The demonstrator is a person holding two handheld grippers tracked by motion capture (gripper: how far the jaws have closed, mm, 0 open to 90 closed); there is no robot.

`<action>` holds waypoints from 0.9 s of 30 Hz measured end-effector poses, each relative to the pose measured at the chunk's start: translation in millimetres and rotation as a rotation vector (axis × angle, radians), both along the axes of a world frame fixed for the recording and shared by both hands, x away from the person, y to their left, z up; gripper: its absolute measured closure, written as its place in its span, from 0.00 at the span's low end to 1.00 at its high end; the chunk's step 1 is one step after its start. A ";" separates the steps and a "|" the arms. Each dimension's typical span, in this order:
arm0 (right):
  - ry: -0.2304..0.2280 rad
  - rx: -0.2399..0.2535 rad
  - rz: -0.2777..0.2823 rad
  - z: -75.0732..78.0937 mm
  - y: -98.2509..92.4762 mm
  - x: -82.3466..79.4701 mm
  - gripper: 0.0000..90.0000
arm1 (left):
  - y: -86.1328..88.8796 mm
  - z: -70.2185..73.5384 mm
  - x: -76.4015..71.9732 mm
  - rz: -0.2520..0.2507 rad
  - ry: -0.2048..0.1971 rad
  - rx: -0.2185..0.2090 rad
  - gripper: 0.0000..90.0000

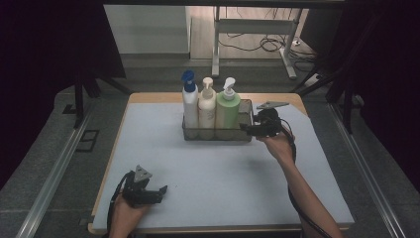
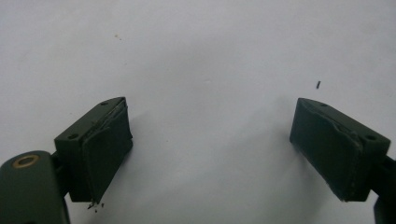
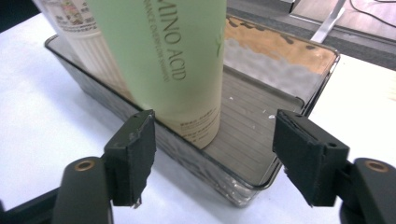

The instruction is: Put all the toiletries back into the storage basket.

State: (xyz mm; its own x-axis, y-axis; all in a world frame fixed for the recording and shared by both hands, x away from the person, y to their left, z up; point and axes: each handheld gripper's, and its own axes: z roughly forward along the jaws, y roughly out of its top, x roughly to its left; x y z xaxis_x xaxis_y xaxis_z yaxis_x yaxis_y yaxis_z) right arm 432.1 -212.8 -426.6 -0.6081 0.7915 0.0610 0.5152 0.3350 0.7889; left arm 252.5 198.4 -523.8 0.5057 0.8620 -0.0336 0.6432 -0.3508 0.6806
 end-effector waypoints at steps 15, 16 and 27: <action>-0.011 -0.018 0.055 -0.6 -11.4 -19.8 0.14 | 0.0 0.0 0.0 0.000 0.000 0.000 0.14; -0.013 -0.017 0.055 -0.8 -12.4 -21.6 0.14 | 0.0 0.0 0.0 0.000 0.000 0.000 0.14; -0.010 -0.055 0.082 -5.3 -23.4 -39.4 0.03 | 0.0 0.0 0.0 0.000 0.000 0.000 0.14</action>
State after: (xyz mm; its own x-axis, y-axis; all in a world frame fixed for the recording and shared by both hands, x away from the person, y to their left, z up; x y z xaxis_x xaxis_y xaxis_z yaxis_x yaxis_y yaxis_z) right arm 392.7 -236.2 -431.9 -0.6714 0.7409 0.0126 0.4767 0.4188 0.7729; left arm 252.6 198.4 -523.7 0.5059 0.8619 -0.0334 0.6433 -0.3513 0.6803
